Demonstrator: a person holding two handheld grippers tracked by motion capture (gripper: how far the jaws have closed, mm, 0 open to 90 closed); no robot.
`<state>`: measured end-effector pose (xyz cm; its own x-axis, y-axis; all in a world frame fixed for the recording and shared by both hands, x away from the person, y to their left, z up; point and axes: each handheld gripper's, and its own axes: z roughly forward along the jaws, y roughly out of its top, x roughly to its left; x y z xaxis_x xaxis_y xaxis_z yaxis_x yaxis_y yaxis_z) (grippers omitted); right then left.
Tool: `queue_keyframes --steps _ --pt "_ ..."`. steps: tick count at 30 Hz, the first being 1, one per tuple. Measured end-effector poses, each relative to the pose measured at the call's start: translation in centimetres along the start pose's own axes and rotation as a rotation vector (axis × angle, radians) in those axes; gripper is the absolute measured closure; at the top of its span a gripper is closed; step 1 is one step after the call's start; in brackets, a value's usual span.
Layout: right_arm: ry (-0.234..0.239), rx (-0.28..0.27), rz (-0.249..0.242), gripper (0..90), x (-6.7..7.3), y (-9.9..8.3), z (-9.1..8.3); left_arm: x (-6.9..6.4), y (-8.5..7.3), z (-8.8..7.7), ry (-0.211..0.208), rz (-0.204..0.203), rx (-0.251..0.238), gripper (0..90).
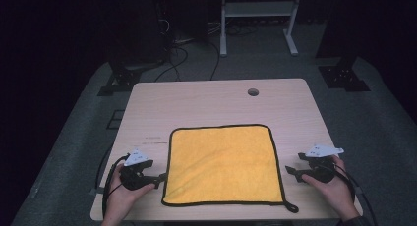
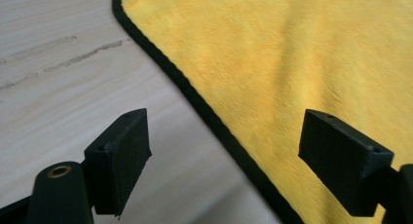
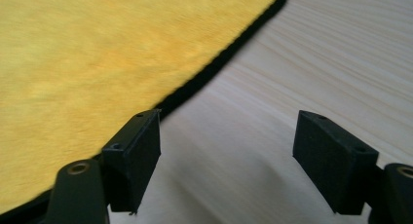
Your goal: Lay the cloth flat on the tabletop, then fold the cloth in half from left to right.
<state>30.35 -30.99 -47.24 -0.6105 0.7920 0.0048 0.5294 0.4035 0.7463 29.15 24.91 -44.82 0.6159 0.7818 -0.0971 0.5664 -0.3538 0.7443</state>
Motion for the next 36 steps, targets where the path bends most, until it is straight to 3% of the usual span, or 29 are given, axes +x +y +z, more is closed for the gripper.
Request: queue_keyframes --steps 6,11,15,30,34,36 --pt "-0.047 0.031 0.014 23.7 -0.9 -0.1 1.0 0.8 1.0 1.5 0.01 -0.008 0.003 16.5" --pt "-0.035 0.034 0.036 20.6 -1.3 -0.3 1.3 1.0 1.4 2.7 0.004 0.004 0.015 14.2" --pt "-0.037 0.004 0.043 19.5 -1.5 -0.6 1.4 0.9 1.5 3.5 0.004 0.009 0.03 12.6" --pt "-0.042 0.004 0.048 19.5 -1.4 -0.6 1.4 0.5 0.8 4.2 0.011 0.009 0.055 12.7" --pt "-0.042 0.004 0.047 19.5 -1.4 -0.6 1.4 0.3 0.5 4.4 0.023 0.015 0.069 12.9" --pt "-0.042 0.004 0.048 19.5 -1.4 -0.6 1.4 0.4 0.4 4.3 0.056 0.032 0.078 14.4"
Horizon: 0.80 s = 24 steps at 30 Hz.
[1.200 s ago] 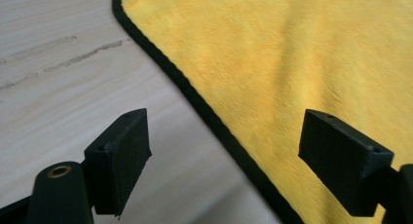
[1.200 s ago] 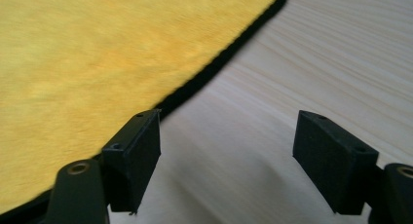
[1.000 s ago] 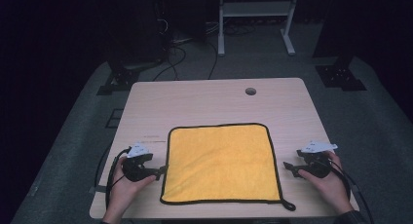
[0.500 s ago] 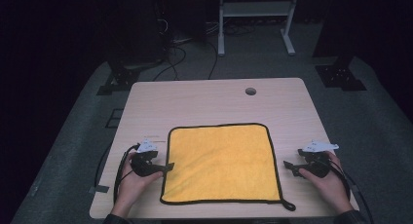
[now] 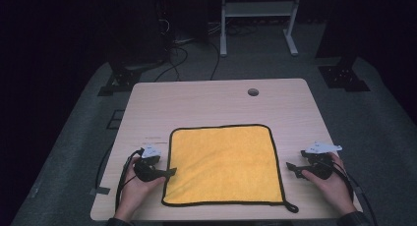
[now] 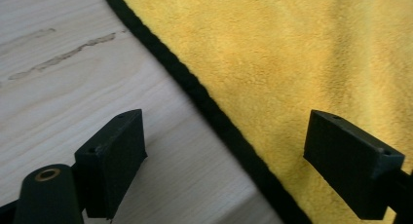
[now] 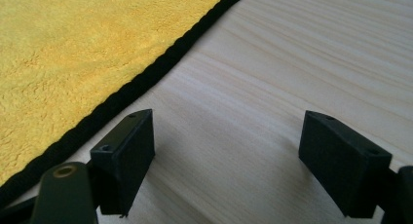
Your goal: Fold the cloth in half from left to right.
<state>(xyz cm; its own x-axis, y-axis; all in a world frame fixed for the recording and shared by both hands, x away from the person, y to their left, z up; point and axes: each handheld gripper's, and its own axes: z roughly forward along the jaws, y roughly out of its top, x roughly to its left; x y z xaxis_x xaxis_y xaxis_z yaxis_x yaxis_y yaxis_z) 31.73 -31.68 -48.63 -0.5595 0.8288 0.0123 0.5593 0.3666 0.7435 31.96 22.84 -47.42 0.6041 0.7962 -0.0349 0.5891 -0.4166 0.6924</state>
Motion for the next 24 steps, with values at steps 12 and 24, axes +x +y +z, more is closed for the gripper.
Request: queue_keyframes --steps 12,24 --pt "0.0 0.0 0.0 19.5 0.0 0.0 0.0 1.1 0.4 0.2 0.072 -0.032 -0.005 19.6" --pt "0.0 0.0 0.0 19.5 0.0 0.0 0.0 1.2 1.3 1.2 0.081 -0.031 -0.022 25.5"
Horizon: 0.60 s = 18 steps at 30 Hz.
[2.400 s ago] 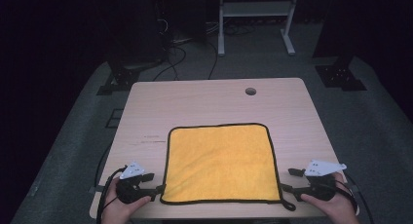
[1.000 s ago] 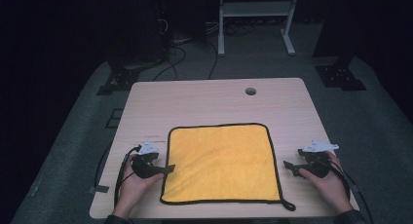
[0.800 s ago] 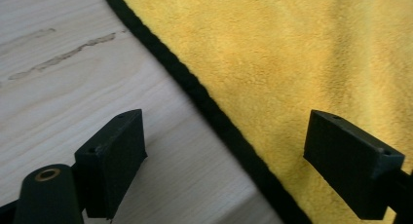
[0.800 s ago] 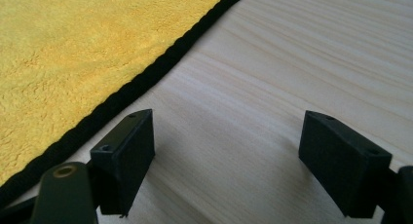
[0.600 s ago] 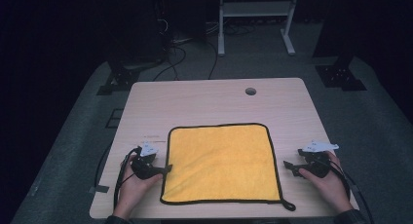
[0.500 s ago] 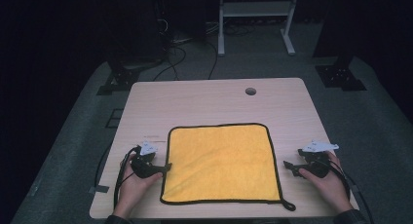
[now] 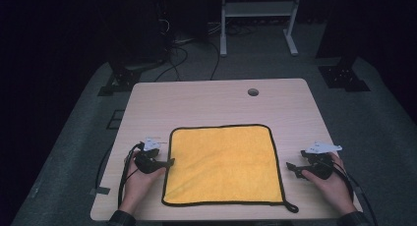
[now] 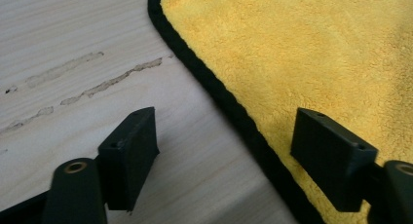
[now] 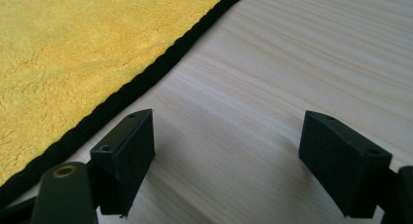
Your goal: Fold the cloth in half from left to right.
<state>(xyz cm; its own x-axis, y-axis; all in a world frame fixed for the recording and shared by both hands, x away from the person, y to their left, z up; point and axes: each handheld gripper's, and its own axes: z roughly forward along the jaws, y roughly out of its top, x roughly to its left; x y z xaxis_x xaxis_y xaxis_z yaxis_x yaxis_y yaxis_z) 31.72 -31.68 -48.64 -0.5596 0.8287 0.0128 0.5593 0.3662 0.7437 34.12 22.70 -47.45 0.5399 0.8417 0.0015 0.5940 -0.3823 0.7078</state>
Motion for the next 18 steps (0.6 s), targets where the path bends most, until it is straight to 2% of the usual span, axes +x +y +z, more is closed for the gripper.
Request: queue_keyframes --steps 5,8,9,10,11,16,18 --pt "0.001 0.0 0.0 19.5 0.02 -0.02 -0.02 -0.14 -0.13 -0.08 0.001 0.006 -0.019 35.9" --pt "0.001 0.0 0.0 19.5 0.02 -0.02 -0.02 -0.19 -0.17 -0.04 -0.002 0.007 -0.029 37.5" --pt "0.001 0.0 0.0 19.5 0.02 -0.02 -0.02 -0.27 -0.21 -0.06 -0.02 0.019 -0.038 43.9" --pt "0.001 0.001 0.0 19.5 0.02 -0.02 -0.03 -0.27 -0.21 -0.06 -0.02 0.019 -0.038 49.9" --pt "0.001 0.0 0.0 19.5 0.02 -0.02 -0.02 -0.45 -0.34 -0.03 -0.038 0.032 -0.058 54.5" --pt "0.0 0.0 0.0 19.5 0.03 -0.02 -0.03 -0.51 -0.45 0.07 -0.055 0.03 -0.079 63.4" --pt "0.0 0.0 0.0 19.5 0.02 -0.02 -0.03 -0.61 -0.42 0.12 -0.076 0.024 -0.08 71.7"
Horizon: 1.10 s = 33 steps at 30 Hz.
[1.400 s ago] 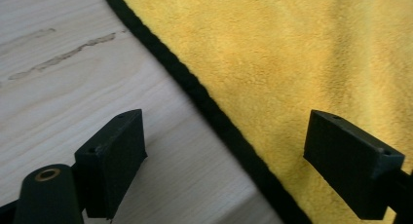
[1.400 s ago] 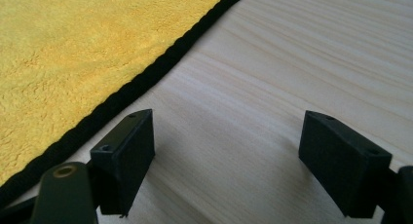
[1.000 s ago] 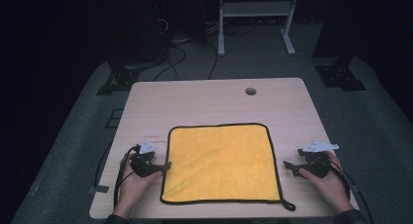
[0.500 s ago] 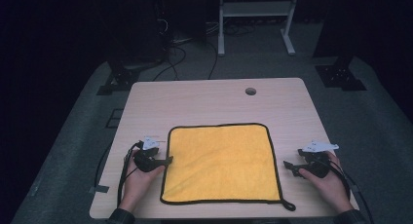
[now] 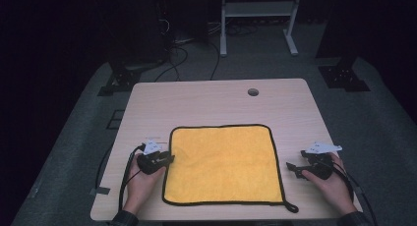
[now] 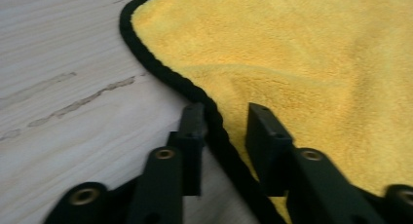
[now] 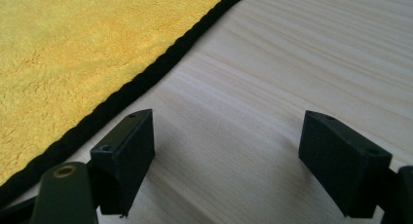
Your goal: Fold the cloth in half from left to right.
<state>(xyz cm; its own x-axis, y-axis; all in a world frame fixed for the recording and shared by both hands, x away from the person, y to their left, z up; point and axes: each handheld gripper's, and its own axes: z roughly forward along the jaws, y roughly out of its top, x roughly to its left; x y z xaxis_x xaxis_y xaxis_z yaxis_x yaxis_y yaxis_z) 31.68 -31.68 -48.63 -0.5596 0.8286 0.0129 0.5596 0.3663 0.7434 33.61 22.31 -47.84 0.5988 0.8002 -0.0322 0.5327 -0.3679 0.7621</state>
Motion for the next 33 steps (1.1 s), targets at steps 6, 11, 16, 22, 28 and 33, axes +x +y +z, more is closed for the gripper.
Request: queue_keyframes --steps 6,11,16,22,28,33 --pt "0.0 0.0 0.0 19.5 0.0 0.0 0.0 0.1 -0.1 0.1 -0.044 -0.079 -0.009 87.1" --pt "0.0 0.0 -0.003 19.5 0.0 0.0 0.0 0.2 -0.1 0.0 -0.054 -0.097 -0.004 87.8" --pt "0.0 0.001 -0.001 19.5 0.0 0.0 0.0 0.7 0.2 -0.5 -0.113 -0.136 -0.026 87.7" --pt "-0.001 0.0 -0.002 19.5 0.0 0.0 0.0 0.6 0.9 -0.9 -0.19 -0.156 -0.078 87.8" --pt "-0.001 0.001 0.0 19.5 0.0 0.0 0.0 0.0 1.9 -0.6 -0.25 -0.168 -0.109 87.8" --pt "0.0 0.001 0.0 19.5 0.0 0.0 0.0 -0.6 2.6 -0.1 -0.298 -0.174 -0.127 87.8"
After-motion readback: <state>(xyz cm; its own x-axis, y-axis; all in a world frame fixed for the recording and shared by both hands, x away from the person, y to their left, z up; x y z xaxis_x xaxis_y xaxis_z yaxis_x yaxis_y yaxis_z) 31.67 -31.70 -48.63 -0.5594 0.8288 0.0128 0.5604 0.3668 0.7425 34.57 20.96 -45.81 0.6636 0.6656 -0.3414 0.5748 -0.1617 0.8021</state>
